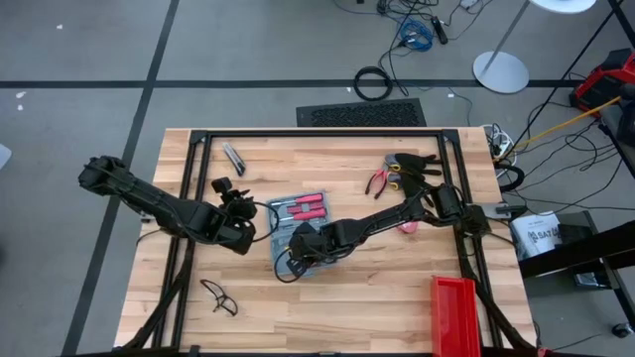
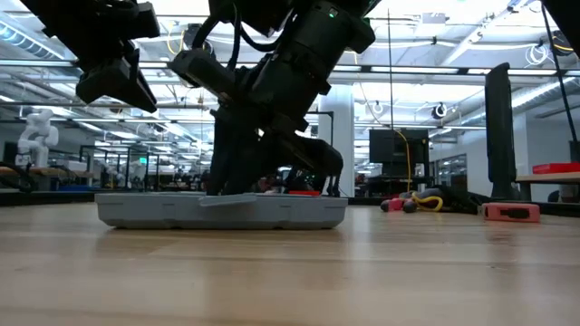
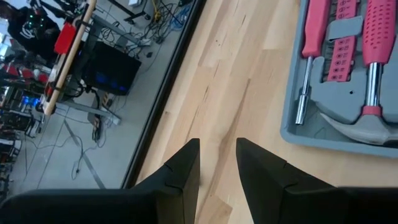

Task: Prefit tool cases
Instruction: Put the pink hex key into the gray prefit tool case

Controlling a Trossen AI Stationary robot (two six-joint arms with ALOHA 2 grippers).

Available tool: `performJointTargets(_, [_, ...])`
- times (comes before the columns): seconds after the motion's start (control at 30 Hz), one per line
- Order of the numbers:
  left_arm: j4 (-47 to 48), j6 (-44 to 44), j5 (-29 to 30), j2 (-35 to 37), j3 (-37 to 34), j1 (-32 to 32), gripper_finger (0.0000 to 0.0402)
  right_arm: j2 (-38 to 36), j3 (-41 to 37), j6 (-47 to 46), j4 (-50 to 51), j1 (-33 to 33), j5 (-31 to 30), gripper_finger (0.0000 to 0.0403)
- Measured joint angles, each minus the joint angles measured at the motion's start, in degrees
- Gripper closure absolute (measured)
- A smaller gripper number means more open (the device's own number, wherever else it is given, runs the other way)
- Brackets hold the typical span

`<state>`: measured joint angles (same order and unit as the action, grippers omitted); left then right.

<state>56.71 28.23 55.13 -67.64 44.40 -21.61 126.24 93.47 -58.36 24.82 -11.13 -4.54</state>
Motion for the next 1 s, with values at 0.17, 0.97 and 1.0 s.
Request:
performJointTargets(0.17, [0.0,1.3,-0.2,0.0,0.0,-0.6,0.029,-0.8,0.3,0.0,1.3,0.0,-0.4,0.0333])
performJointTargets(0.97, [0.3,3.1,-0.5,0.0,0.0,-2.5,0.029,1.1,6.6,3.5,16.8,-1.0,-3.7,0.0401])
performJointTargets(1.0, [0.3,3.1,-0.5,0.0,0.0,-2.5,0.029,1.2,6.6,3.4,16.5,-1.0,-3.4,0.0401])
